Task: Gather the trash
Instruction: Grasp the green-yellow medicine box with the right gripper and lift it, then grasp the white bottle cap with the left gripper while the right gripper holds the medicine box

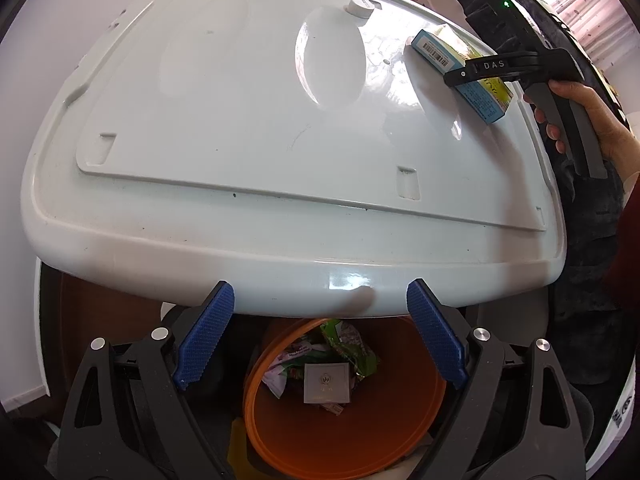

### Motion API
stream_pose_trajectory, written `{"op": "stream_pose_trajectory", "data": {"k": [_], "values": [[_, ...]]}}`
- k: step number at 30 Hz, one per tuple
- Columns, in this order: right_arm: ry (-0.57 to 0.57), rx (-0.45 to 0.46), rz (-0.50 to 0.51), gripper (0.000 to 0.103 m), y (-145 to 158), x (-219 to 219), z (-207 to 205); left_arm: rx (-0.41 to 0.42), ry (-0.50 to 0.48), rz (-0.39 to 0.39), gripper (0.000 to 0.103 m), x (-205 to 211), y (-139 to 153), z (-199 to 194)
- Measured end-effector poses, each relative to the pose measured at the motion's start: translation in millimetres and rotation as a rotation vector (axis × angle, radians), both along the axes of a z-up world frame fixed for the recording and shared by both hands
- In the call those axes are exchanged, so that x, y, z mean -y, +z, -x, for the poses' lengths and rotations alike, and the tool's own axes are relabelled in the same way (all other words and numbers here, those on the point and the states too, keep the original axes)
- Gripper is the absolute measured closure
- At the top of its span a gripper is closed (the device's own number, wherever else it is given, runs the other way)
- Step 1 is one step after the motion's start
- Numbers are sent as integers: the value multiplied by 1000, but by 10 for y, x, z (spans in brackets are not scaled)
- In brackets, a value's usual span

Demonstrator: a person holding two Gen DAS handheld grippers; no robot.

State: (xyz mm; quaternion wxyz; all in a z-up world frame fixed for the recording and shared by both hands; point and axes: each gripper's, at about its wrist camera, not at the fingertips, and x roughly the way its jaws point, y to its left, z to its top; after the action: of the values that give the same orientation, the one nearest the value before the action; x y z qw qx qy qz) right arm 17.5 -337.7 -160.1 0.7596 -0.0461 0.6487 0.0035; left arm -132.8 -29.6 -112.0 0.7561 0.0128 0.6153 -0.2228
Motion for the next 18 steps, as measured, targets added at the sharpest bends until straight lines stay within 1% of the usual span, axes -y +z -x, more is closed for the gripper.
{"op": "stream_pose_trajectory", "data": {"k": [7,9,12,18], "values": [[-24,29,7,9,23,9,58,16,-6,5,17,-25,29,5],[-40,42,-5,9,87,-56,185,22,-4,8,17,-39,46,6],[-74,73,-35,10,194,-38,269,27,-1,11,17,-54,72,6],[-117,131,-82,11,440,-60,557,62,-5,28,17,-59,222,67]]}}
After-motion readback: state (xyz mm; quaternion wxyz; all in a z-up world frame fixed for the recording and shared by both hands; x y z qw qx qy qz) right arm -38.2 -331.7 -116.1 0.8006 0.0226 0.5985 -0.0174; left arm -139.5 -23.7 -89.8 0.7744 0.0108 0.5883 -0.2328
